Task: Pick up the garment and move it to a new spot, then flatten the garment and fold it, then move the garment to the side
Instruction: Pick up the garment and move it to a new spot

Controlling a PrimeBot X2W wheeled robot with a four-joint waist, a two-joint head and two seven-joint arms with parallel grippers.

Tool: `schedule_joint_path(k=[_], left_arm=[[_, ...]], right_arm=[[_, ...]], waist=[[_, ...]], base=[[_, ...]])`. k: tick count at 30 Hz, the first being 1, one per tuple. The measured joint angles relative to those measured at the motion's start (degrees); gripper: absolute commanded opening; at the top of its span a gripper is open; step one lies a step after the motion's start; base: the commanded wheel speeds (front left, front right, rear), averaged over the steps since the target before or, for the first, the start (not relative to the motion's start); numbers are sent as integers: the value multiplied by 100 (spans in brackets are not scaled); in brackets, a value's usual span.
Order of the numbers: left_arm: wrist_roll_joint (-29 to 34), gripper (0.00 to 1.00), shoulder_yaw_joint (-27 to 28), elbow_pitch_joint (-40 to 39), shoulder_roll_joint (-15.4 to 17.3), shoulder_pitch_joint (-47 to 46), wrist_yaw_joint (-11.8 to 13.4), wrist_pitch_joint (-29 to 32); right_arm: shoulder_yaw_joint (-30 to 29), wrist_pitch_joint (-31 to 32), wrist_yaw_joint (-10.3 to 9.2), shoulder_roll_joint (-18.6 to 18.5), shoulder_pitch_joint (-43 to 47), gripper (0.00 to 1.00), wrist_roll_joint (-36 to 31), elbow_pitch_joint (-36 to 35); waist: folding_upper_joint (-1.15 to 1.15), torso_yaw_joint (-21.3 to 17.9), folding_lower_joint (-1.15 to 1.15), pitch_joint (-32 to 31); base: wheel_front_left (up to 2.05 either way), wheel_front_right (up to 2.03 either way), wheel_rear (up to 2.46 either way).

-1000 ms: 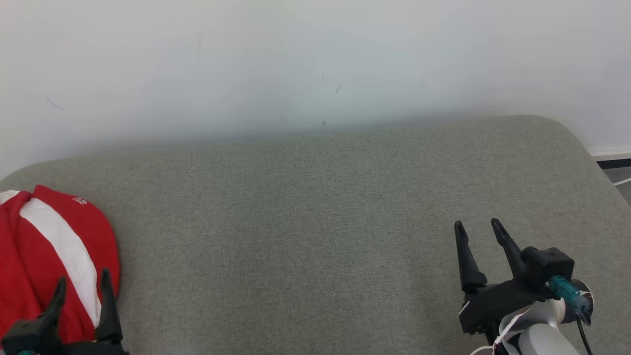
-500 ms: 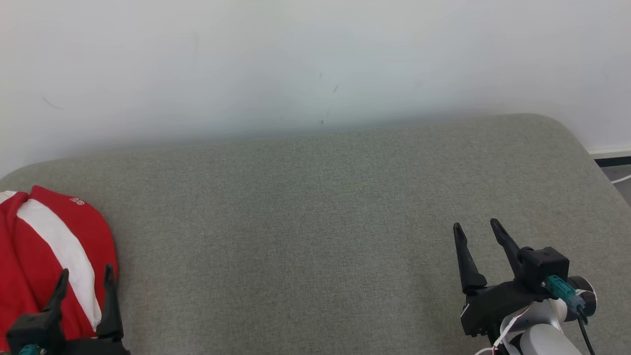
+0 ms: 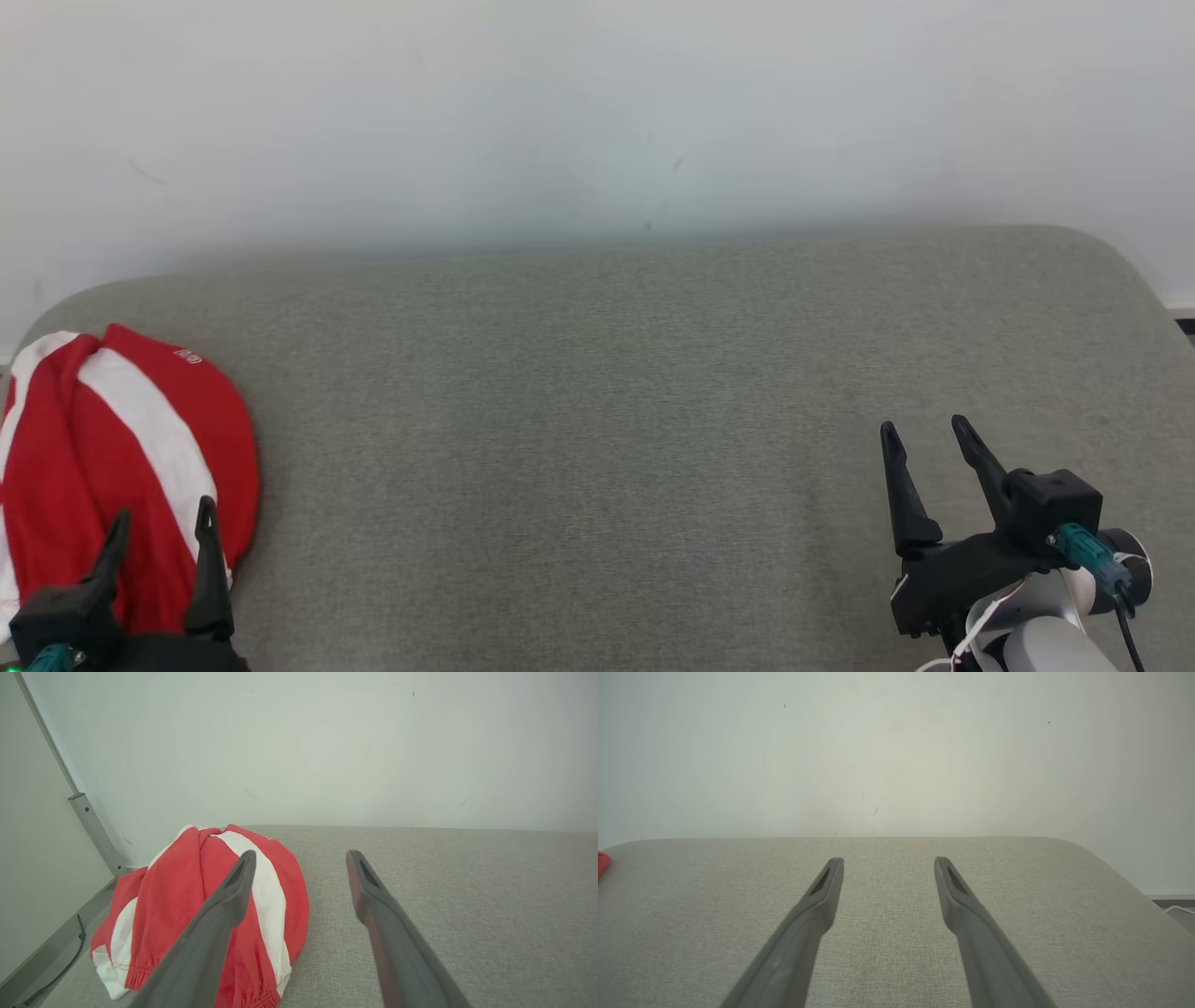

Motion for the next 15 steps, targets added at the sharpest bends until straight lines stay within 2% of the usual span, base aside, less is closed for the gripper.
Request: schedule_joint_path(k=[3, 5, 15], left_arm=[[2, 100, 11, -74, -44, -25, 2, 48], [4, 100, 121, -86, -63, -25, 5, 102], [11, 100, 207, -115, -130, -20, 7, 187]], right_arm=[[-1, 26, 0, 4, 53, 100, 3, 0], [36, 54, 0, 26, 32, 100, 7, 20], [178, 102, 51, 112, -126, 100, 8, 209]], waist=[[0, 197, 0, 10], [0, 594, 0, 16], [0, 1381, 0, 5]], base=[[0, 0, 0], [0, 0, 0], [0, 0, 0]])
